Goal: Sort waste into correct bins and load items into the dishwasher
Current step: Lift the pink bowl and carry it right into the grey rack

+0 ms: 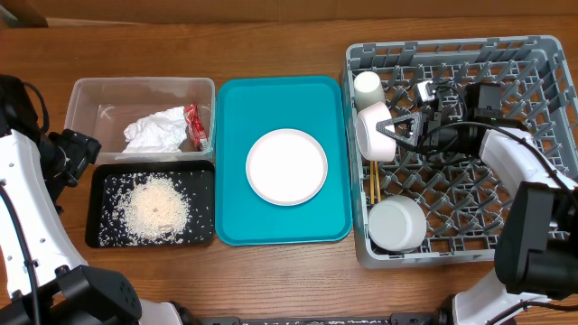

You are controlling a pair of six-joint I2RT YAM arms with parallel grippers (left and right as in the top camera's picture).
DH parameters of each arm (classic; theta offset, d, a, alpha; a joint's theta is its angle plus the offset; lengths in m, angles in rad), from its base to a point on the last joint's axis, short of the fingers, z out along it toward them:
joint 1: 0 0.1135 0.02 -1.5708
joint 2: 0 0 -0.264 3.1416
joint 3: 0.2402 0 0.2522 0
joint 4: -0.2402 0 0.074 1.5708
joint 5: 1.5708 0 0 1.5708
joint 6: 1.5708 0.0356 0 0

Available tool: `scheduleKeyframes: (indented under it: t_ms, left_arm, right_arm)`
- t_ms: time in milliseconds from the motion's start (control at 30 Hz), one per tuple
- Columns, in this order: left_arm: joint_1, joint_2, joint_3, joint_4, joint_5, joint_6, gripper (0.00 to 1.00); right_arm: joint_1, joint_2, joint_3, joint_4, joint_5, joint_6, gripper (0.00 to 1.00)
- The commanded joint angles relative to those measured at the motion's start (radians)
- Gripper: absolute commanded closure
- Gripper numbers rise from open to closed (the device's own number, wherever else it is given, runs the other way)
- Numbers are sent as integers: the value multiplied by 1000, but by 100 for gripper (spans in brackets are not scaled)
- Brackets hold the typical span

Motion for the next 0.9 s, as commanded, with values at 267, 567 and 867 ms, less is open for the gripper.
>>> scheduleKeyframes:
  t_ms: [267,567,867]
  left_arm:
    - [-7,-12,23,-1,-3,-10,0]
    - [-7,-12,23,-1,-3,-10,0]
    - [-7,-12,23,-1,-3,-10,0]
  right_arm:
    - [8,5,-17,-14,14,-6,96]
    - [-127,5,-17,-133,65,-3,53]
    - [-296,5,-10,-187,69,34,27]
